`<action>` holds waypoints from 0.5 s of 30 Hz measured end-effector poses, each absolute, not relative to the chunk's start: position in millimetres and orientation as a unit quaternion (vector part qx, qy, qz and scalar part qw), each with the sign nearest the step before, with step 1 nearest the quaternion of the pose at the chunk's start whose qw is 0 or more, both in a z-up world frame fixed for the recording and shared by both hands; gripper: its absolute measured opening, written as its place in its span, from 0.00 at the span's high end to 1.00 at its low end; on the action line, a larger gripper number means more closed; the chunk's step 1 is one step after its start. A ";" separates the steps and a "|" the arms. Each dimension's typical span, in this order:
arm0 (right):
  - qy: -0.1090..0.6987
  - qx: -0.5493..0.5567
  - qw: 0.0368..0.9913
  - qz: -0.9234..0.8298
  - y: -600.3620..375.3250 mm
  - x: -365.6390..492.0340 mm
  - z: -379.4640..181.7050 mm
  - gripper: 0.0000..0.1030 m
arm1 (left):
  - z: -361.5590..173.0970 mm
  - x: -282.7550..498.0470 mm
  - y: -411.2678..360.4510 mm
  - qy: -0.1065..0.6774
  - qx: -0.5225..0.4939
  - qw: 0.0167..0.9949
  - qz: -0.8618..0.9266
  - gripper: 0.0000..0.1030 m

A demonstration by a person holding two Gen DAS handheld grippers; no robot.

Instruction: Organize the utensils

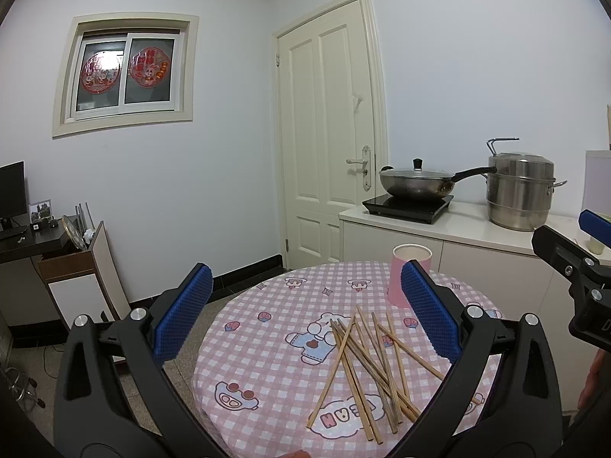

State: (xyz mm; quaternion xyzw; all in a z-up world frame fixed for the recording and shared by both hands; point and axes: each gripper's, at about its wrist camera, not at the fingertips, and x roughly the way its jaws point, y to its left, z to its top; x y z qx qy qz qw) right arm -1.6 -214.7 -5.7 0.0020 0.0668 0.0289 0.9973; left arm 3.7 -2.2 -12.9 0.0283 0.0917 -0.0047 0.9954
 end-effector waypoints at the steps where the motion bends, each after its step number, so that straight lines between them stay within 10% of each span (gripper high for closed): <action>1: 0.067 0.002 0.997 0.029 -215.3 -1.7 -6.0 0.06 | -12.6 4.0 -2.6 0.092 0.028 0.995 -0.005 0.06; 15: 0.070 0.003 0.997 0.028 -214.4 -0.3 -4.6 0.06 | -11.7 4.1 -2.5 0.094 0.031 0.995 -0.006 0.06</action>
